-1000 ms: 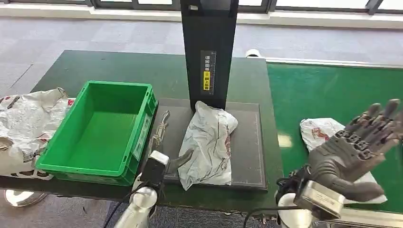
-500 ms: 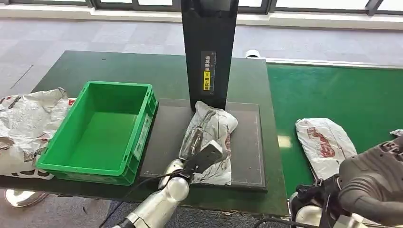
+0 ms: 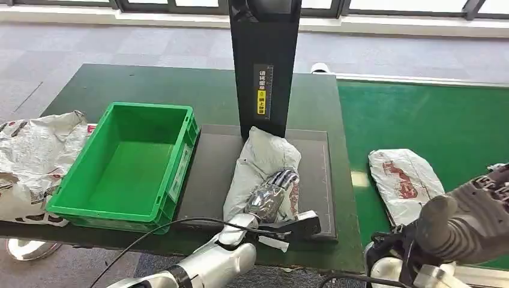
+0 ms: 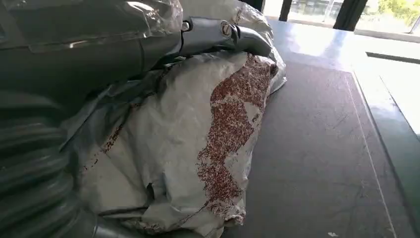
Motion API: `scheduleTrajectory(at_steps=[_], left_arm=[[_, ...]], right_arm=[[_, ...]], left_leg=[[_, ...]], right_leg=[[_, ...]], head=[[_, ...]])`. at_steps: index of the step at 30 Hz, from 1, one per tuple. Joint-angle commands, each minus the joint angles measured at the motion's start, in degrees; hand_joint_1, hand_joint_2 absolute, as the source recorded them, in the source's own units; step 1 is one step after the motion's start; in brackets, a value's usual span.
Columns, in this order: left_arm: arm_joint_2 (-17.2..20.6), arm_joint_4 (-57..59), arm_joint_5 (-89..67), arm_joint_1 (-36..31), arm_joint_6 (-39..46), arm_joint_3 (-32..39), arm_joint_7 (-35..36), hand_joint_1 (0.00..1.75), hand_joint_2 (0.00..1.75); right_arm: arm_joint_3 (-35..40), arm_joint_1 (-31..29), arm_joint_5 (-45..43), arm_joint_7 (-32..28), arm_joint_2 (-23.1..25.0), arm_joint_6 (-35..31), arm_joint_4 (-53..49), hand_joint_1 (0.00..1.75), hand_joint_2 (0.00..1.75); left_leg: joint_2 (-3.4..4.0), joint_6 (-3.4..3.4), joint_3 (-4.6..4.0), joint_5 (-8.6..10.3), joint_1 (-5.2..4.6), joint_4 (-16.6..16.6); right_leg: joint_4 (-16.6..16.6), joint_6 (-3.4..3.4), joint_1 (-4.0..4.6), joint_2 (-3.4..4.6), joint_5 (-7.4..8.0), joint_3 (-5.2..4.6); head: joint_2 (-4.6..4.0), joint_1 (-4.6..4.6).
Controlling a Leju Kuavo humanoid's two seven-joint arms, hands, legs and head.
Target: Moved the parcel from conveyor to table for the left to box.
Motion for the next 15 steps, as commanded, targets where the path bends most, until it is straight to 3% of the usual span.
scheduleTrajectory(at_steps=[1, 5, 6, 7, 15], left_arm=[[1.0, 7.9, -2.2, -2.8, -1.3, -7.9, 3.8, 0.0, 1.75], [1.0, 7.9, -2.2, -2.8, -1.3, -7.9, 3.8, 0.0, 1.75], [1.0, 7.7, -2.8, -2.6, -1.6, -8.3, 4.9, 1.61, 1.75], [1.0, 7.6, -3.5, -2.7, -2.1, -8.9, 6.0, 1.75, 1.75], [1.0, 8.6, -9.2, -3.5, 0.0, -9.9, 13.1, 1.75, 1.75]], right_arm=[[-1.4, 0.3, -0.2, -0.1, 1.8, 0.0, 2.7, 0.0, 1.75], [-1.4, 0.3, -0.2, -0.1, 1.8, 0.0, 2.7, 0.0, 1.75], [-1.4, 0.3, 0.0, -0.1, 1.8, 0.0, 2.6, 0.0, 1.75], [-1.5, 0.3, 0.0, -0.1, 1.8, 0.0, 2.5, 0.0, 1.75], [-2.0, 1.1, -0.2, -0.1, 1.8, 0.0, 1.4, 0.0, 1.75]], left_leg=[[0.06, 0.02, 0.18, 0.02, 0.03, -0.2], [0.09, 0.02, 0.2, 0.01, 0.02, -0.1], [0.09, 0.01, 0.22, 0.02, 0.01, -0.1], [0.11, 0.02, 0.25, 0.07, 0.0, -0.2], [0.05, 0.02, 0.25, 0.09, 0.01, -0.2]], right_leg=[[-0.2, 0.02, 0.04, 0.05, 0.06, 0.18], [-0.1, 0.01, 0.02, 0.08, 0.05, 0.2], [-0.1, 0.01, 0.01, 0.08, 0.06, 0.21], [-0.2, 0.01, 0.0, 0.09, 0.11, 0.23], [-0.2, 0.0, 0.01, 0.03, 0.12, 0.23]], head=[[0.0, 0.02], [0.0, 0.0], [0.0, 0.0], [0.0, 0.0], [0.0, 0.02]])
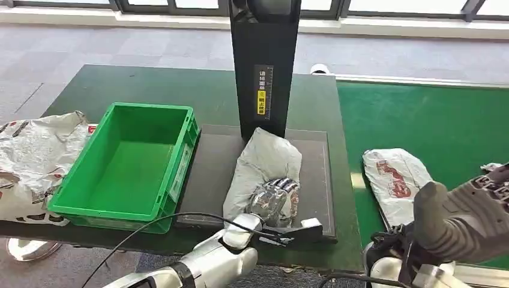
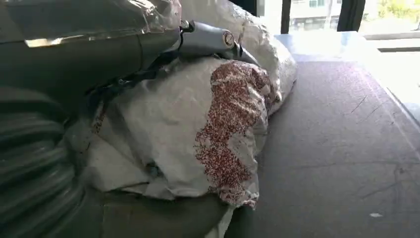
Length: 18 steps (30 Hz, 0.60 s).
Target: Moved the parcel from conveyor to table for the left to box.
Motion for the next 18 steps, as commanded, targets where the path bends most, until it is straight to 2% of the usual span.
scheduleTrajectory(at_steps=[1, 7, 8, 9, 10, 12, 14, 15, 18], left_arm=[[1.1, 5.0, -4.2, -1.4, 2.3, -3.5, 5.6, 1.75, 1.75], [1.3, 5.9, -8.1, -2.8, 14.7, 1.2, 7.7, 1.75, 1.75], [3.5, 0.4, -14.2, -2.3, 15.0, 2.8, 11.9, 1.75, 1.75], [3.5, 0.4, -14.2, -2.3, 15.0, 2.8, 11.9, 1.75, 1.75], [5.8, -6.7, -21.8, -0.2, 15.0, 8.2, 14.1, 1.75, 1.75], [5.7, -14.4, -37.5, 4.1, 15.0, 23.6, 11.5, 1.75, 1.75], [6.8, -25.8, -44.2, 7.7, 15.0, 30.6, 9.4, 1.75, 1.75], [7.0, -37.6, -49.0, 10.8, 15.0, 36.5, 5.7, 1.75, 1.75], [7.0, -42.6, -49.9, 11.6, 15.0, 39.6, 3.1, 1.75, 1.75]], right_arm=[[-2.2, 1.2, 0.0, -0.1, 1.8, 0.0, 1.0, 0.0, 1.75], [-2.3, 2.2, 0.2, -0.1, 1.8, 0.0, 0.6, 0.0, 1.75], [-2.2, 2.3, 0.3, -0.1, 1.8, 0.0, 0.6, 0.0, 1.75], [-2.2, 2.3, 0.3, -0.1, 1.8, 0.0, 0.6, 0.0, 1.75], [-2.3, 2.5, 0.4, -0.1, 1.8, 0.0, 0.4, 0.0, 1.75], [-2.5, 2.5, -0.6, -0.1, 1.8, 0.0, 1.2, 0.0, 1.75], [-2.4, 2.4, -0.7, -0.1, 1.8, 0.0, 1.6, 0.0, 1.75], [-2.6, 2.2, -0.5, -0.1, 1.8, 0.0, 1.5, 0.0, 1.75], [-2.8, 2.1, -1.1, -0.1, 1.8, 0.0, 1.6, 0.0, 1.75]], left_leg=[[0.05, 0.0, 0.07, 0.05, 0.02, -0.1], [0.02, 0.0, 0.12, 0.01, 0.01, -0.1], [0.01, 0.0, 0.13, 0.06, 0.04, -0.2], [0.06, -0.02, 0.09, 0.03, 0.01, -0.1], [0.03, -0.01, 0.08, 0.06, 0.04, -0.2], [0.08, -0.02, 0.12, 0.05, 0.01, -0.2], [0.09, -0.01, 0.13, 0.05, 0.01, -0.2], [0.1, -0.01, 0.02, 0.01, -0.01, -0.1], [0.07, 0.0, -0.2, -0.01, 0.0, 0.0]], right_leg=[[-0.2, 0.0, 0.03, 0.03, 0.08, 0.05], [-0.1, -0.01, 0.02, 0.01, 0.02, 0.09], [-0.2, -0.01, 0.06, -0.01, 0.07, 0.12], [-0.1, -0.02, 0.03, 0.05, 0.05, 0.02], [-0.2, -0.02, 0.06, 0.02, 0.08, 0.03], [-0.2, -0.03, 0.03, 0.06, 0.07, 0.03], [-0.2, -0.02, 0.04, 0.07, 0.07, 0.04], [-0.1, -0.01, 0.01, 0.09, 0.03, -0.08], [0.0, 0.0, 0.01, 0.08, 0.0, -0.27]], head=[[0.0, 0.0], [0.0, 0.0], [0.0, 0.0], [0.0, 0.0], [0.0, 0.0], [0.0, 0.0], [0.0, 0.0], [0.0, -0.02], [0.0, 0.0]])
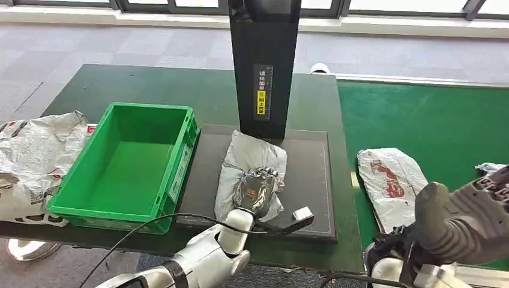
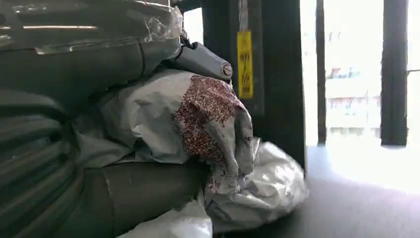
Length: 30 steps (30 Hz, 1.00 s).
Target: Moved the parcel from conveyor to table for the left to box.
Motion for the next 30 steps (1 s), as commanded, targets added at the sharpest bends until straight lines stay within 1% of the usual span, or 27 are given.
scheduleTrajectory(at_steps=[1, 5, 10, 11, 12, 13, 14, 15, 16, 17, 18, 20, 22, 25, 26, 28, 30], left_arm=[[4.5, -34.2, -12.2, 8.4, 0.2, 29.1, -7.9, 1.75, 1.75], [4.5, -34.2, -12.2, 8.4, 0.2, 29.1, -7.9, 1.75, 1.75], [4.5, -34.2, -12.2, 8.4, 0.2, 29.1, -7.9, 1.75, 1.75], [7.2, -43.8, -12.7, 9.0, 0.2, 30.0, -8.7, 1.75, 1.75], [8.9, -47.3, -12.7, 8.4, 0.2, 30.4, -8.6, 1.75, 1.75], [12.4, -49.9, -12.7, 7.6, 0.2, 30.2, -7.3, 1.75, 1.75], [14.3, -53.6, -12.7, 7.0, 0.2, 30.1, -6.5, 1.75, 1.75], [15.1, -56.1, -12.7, 7.2, 0.2, 31.5, -7.7, 1.75, 1.75], [14.8, -58.6, -12.7, 7.5, 0.2, 33.1, -9.6, 1.75, 1.75], [13.2, -61.4, -12.7, 8.5, 0.2, 36.7, -14.0, 1.75, 1.75], [10.4, -63.5, -12.7, 9.3, 0.2, 39.9, -18.2, 1.75, 1.75], [6.2, -65.0, -12.7, 9.9, 0.2, 44.5, -23.8, 1.75, 1.75], [3.4, -65.8, -12.7, 9.7, 0.2, 47.9, -26.5, 1.75, 1.75], [2.1, -63.8, -12.7, 9.1, 0.2, 51.0, -25.3, 1.75, 1.75], [2.3, -62.7, -12.6, 8.7, 0.2, 51.8, -24.7, 1.75, 1.75], [1.8, -59.1, -10.6, 7.5, 0.2, 56.8, -26.7, 1.75, 1.75], [1.8, -59.1, -10.6, 7.5, 0.2, 56.8, -26.7, 1.75, 1.75]], right_arm=[[-2.3, 1.7, -0.7, 0.0, 1.8, 0.0, 1.7, 0.0, 1.75], [-2.3, 1.7, -0.7, 0.0, 1.8, 0.0, 1.7, 0.0, 1.75], [-2.3, 1.7, -0.7, 0.0, 1.8, 0.0, 1.7, 0.0, 1.75], [-2.3, 1.7, -0.6, 0.0, 1.8, 0.0, 1.9, 0.0, 1.75], [-2.1, 1.7, -0.5, 0.0, 1.8, 0.0, 2.2, 0.0, 1.75], [-2.4, 1.8, -0.8, 0.0, 1.8, 0.0, 2.5, 0.0, 1.75], [-3.2, 1.8, -1.0, 0.0, 1.8, 0.0, 3.0, 0.0, 1.75], [-3.4, 1.9, -1.2, 0.0, 1.8, 0.0, 3.1, 0.0, 1.75], [-3.7, 1.9, -1.2, 0.0, 1.8, 0.0, 3.2, 0.0, 1.75], [-3.8, 1.9, -1.1, 0.0, 1.8, 0.0, 3.3, 0.0, 1.75], [-4.1, 2.0, -1.1, 0.0, 1.8, 0.0, 3.1, 0.0, 1.75], [-4.7, 2.3, -1.2, 0.0, 1.8, 0.0, 2.6, 0.0, 1.75], [-4.8, 2.7, -0.9, 0.0, 1.8, 0.0, 2.1, 0.0, 1.75], [-5.0, 2.8, -0.5, 0.0, 1.8, 0.0, 1.7, 0.0, 1.75], [-5.1, 2.8, -0.4, 0.0, 1.8, 0.0, 1.5, 0.0, 1.75], [-5.1, 3.0, -0.3, 0.0, 1.8, 0.0, 1.1, 0.0, 1.75], [-5.1, 3.0, -0.3, 0.0, 1.8, 0.0, 1.1, 0.0, 1.75]], left_leg=[[0.12, 0.01, -0.14, -0.02, 0.01, 0.0], [0.32, -0.01, 0.03, -0.04, 0.04, -0.2], [0.1, 0.01, -0.07, -0.02, 0.0, -0.1], [0.09, 0.02, 0.0, -0.01, 0.02, -0.2], [0.19, 0.01, -0.11, -0.04, 0.03, -0.1], [0.25, 0.0, -0.07, -0.04, 0.02, -0.1], [0.32, -0.01, -0.19, -0.06, 0.06, 0.0], [0.41, -0.03, -0.14, -0.06, 0.06, -0.1], [0.37, -0.04, -0.2, -0.05, 0.1, 0.0], [0.42, -0.05, -0.14, -0.06, 0.08, -0.1], [0.38, -0.04, -0.18, -0.07, 0.11, -0.1], [0.27, -0.03, -0.22, -0.07, 0.13, 0.0], [0.07, -0.01, -0.24, -0.04, 0.07, 0.0], [0.11, 0.0, -0.17, -0.03, 0.05, -0.1], [0.11, 0.01, -0.1, -0.01, 0.05, -0.1], [0.09, -0.01, -0.15, 0.01, 0.04, -0.1], [0.06, -0.02, -0.16, 0.02, 0.04, -0.1]], right_leg=[[0.0, 0.01, 0.01, 0.1, 0.01, -0.19], [-0.2, -0.01, 0.04, 0.28, 0.04, -0.07], [-0.1, 0.01, 0.03, 0.1, -0.01, -0.11], [-0.2, 0.01, 0.05, 0.09, 0.01, -0.02], [-0.1, 0.01, 0.05, 0.19, 0.02, -0.16], [-0.1, 0.01, 0.04, 0.24, 0.02, -0.14], [0.0, -0.01, 0.06, 0.31, 0.03, -0.26], [0.0, -0.03, 0.04, 0.4, 0.05, -0.25], [0.0, -0.03, 0.09, 0.36, 0.06, -0.27], [0.0, -0.05, 0.06, 0.4, 0.04, -0.26], [0.0, -0.04, 0.09, 0.35, 0.03, -0.27], [0.0, -0.03, 0.13, 0.25, 0.01, -0.28], [-0.1, 0.01, 0.14, 0.07, -0.03, -0.21], [-0.1, 0.01, 0.11, 0.1, -0.03, -0.18], [-0.2, 0.02, 0.11, 0.1, -0.01, -0.09], [-0.1, 0.0, 0.06, 0.08, -0.01, -0.15], [-0.1, -0.01, 0.04, 0.05, -0.01, -0.15]], head=[[0.0, 0.0], [0.0, 0.0], [0.0, 0.0], [0.0, 0.0], [0.0, 0.0], [0.0, 0.0], [0.0, 0.0], [0.0, 0.0], [0.0, 0.0], [0.0, 0.0], [0.0, 0.0], [0.0, 0.0], [0.0, 0.0], [0.0, 0.0], [0.0, 0.0], [0.0, 0.0], [0.0, 0.0]])
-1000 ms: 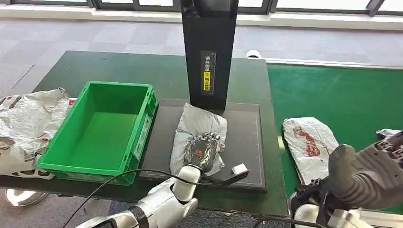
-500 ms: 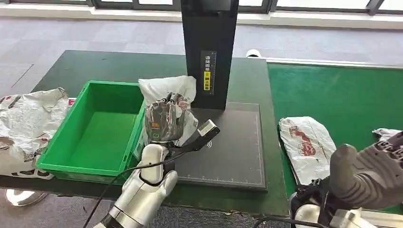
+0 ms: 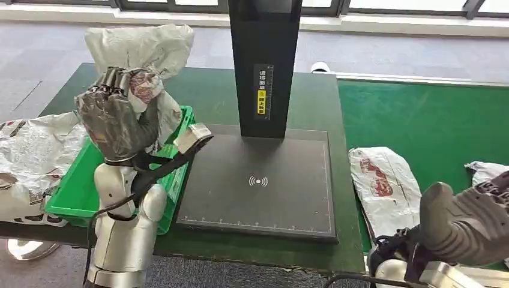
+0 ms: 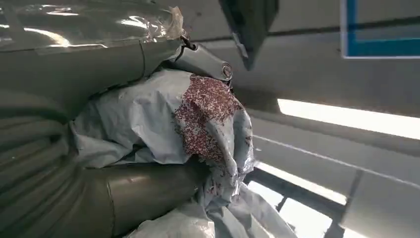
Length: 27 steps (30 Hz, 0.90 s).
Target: Moved the parcel from conveyor to table for the left to box.
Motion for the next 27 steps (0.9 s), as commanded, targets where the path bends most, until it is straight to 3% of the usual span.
scheduleTrajectory(at_steps=[1, 3, 7, 8, 9, 10, 12, 27], left_arm=[[-2.4, 4.4, -2.2, -3.4, 0.0, 15.5, -1.3, 1.75, 1.75], [-5.2, 8.8, -2.2, -5.6, 0.0, 22.2, -6.2, 1.75, 1.75], [-2.2, 20.3, -0.6, -7.7, 0.0, 26.0, -3.7, 1.75, 1.75], [-5.6, 21.7, -1.1, -9.3, 0.0, 33.9, -11.2, 1.64, 1.75], [-3.9, 24.5, -0.1, -10.0, 0.0, 33.5, -10.2, 0.0, 1.75], [-5.2, 26.3, 0.0, -8.6, 0.0, 35.2, -12.1, 0.0, 1.75], [-3.0, 30.9, -2.3, -10.6, 0.0, 31.3, -5.6, 0.0, 1.75], [-3.3, 30.8, -1.4, -10.0, 0.0, 31.6, -5.4, 0.0, 1.75]], right_arm=[[-3.2, 2.1, 0.4, -0.1, 1.8, 0.1, 0.8, 0.0, 1.75], [-3.6, 1.7, 0.3, -0.1, 1.8, 0.1, 1.1, 0.0, 1.75], [-3.4, 2.1, 0.7, -0.1, 1.8, 0.1, 0.5, 0.0, 1.75], [-3.1, 2.9, 0.8, -0.1, 1.8, 0.1, -0.1, 0.0, 1.75], [-3.0, 3.1, 0.8, -0.1, 1.8, 0.1, -0.2, 0.0, 1.75], [-2.9, 2.8, 0.7, -0.1, 1.8, 0.1, -0.1, 0.0, 1.75], [-2.7, 3.0, 1.1, -0.1, 1.8, 0.1, 0.0, 0.0, 1.75], [-2.2, 2.8, 1.4, -0.1, 1.8, 0.1, 0.5, 0.0, 1.75]], left_leg=[[-0.02, 0.01, 0.17, 0.04, 0.03, -0.1], [-0.09, 0.0, 0.12, 0.05, 0.05, -0.1], [-0.18, -0.02, 0.26, 0.1, -0.02, -0.2], [-0.08, -0.02, 0.3, 0.08, -0.07, -0.2], [-0.08, -0.02, 0.38, 0.12, -0.05, -0.3], [-0.07, -0.04, 0.29, 0.09, -0.05, -0.2], [-0.2, -0.03, 0.22, 0.09, -0.01, -0.1], [-0.1, -0.04, 0.14, 0.05, 0.02, -0.1]], right_leg=[[-0.1, 0.0, 0.03, -0.04, 0.04, 0.17], [-0.1, -0.01, 0.06, -0.12, 0.03, 0.15], [-0.2, 0.01, 0.04, -0.19, 0.01, 0.29], [-0.1, 0.0, -0.01, -0.08, 0.0, 0.27], [-0.3, 0.0, 0.01, -0.09, 0.05, 0.35], [-0.1, -0.02, 0.01, -0.08, 0.01, 0.23], [-0.1, 0.0, 0.05, -0.22, 0.0, 0.23], [-0.1, -0.01, 0.04, -0.11, 0.01, 0.15]], head=[[0.0, 0.0], [0.0, 0.0], [0.0, 0.0], [0.0, 0.0], [0.0, 0.0], [0.0, 0.0], [0.0, 0.0], [0.0, 0.0]])
